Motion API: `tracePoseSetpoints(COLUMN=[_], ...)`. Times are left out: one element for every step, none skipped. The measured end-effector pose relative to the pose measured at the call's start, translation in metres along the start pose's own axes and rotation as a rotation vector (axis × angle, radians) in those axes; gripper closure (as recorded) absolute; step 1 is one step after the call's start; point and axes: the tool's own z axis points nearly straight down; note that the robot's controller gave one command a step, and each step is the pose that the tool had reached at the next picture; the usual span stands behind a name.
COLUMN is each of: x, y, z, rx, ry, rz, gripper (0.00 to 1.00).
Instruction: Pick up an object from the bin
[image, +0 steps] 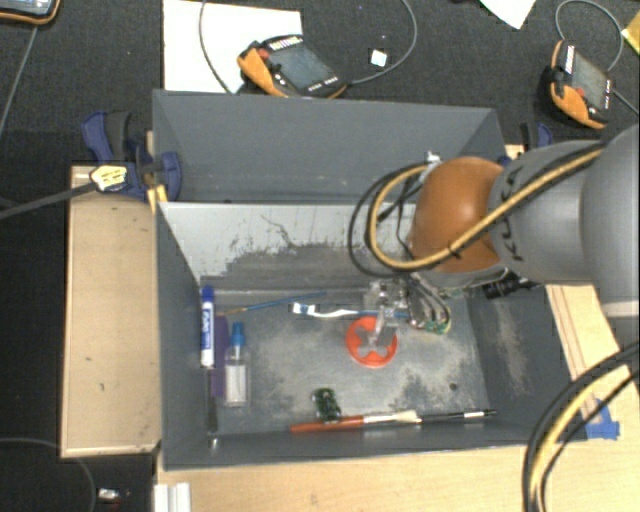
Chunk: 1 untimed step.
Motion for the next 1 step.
tracePoseSetpoints(x=[0.0017], y=[0.0000], z=[-0.0432], rx=[0.000], ry=[0.009], rz=[0.001], gripper=[1.00])
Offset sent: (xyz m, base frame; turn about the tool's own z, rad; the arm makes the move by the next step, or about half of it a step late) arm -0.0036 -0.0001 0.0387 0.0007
